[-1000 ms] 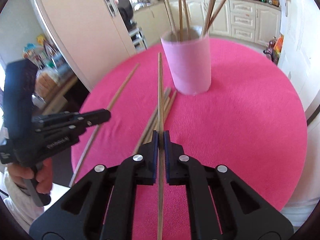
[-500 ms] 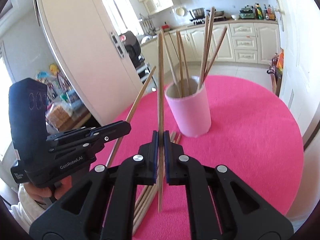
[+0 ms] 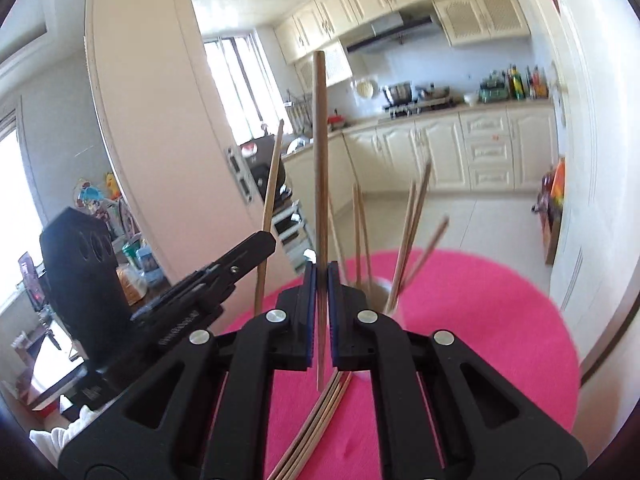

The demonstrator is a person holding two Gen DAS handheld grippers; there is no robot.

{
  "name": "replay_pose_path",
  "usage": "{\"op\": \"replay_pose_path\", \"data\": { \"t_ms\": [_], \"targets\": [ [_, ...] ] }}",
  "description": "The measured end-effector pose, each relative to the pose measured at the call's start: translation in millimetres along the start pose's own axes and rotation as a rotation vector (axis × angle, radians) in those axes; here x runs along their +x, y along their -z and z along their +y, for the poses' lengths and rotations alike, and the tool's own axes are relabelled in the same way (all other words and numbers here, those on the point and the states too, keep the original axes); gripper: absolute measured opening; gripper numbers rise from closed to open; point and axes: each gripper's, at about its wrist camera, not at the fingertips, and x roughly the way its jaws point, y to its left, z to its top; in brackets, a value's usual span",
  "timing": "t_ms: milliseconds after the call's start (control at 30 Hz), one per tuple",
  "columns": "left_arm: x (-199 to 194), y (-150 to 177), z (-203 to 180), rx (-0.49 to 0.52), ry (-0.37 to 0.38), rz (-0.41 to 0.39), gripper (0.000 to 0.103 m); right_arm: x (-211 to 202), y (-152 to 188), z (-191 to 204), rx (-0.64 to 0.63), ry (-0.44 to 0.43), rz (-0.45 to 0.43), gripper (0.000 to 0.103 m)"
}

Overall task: Organize utensils
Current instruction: 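Lift both chopsticks over the pink cup and lower them in, then open both grippers to drop the chopsticks into the pink cup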

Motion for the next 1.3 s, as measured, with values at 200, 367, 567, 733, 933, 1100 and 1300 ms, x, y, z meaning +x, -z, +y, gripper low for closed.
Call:
{"op": "replay_pose_path", "data": {
  "t_ms": [200,367,567,733,933,1100,1300],
  "targets": [
    [21,-8,-4,-0.001,-0.012,-0.152,0.006,15,-25,-4,-0.042,0.045,-0.061,0.006],
    [42,-5,-4,0.001,-0.065,-0.208,0.006,25,-25,-12,-0.052,0.054,-0.066,0.006],
    [64,2,6,0.005,-0.105,-0.225,0.006,40,-15,-20,-0.053,0.058,-0.023,0.006],
    [72,16,16,-0.002,-0.114,-0.183,0.006,52,-8,-22,-0.052,0.052,0.013,0.006],
    [71,23,28,-0.020,-0.073,-0.091,0.006,61,1,-22,-0.049,0.061,0.035,0.006],
    [62,20,31,-0.014,-0.044,-0.050,0.006,64,6,-21,-0.046,0.077,0.047,0.006],
    [47,18,30,0.000,-0.047,-0.020,0.026,70,9,-19,-0.043,0.099,0.067,0.006]
  ]
}}
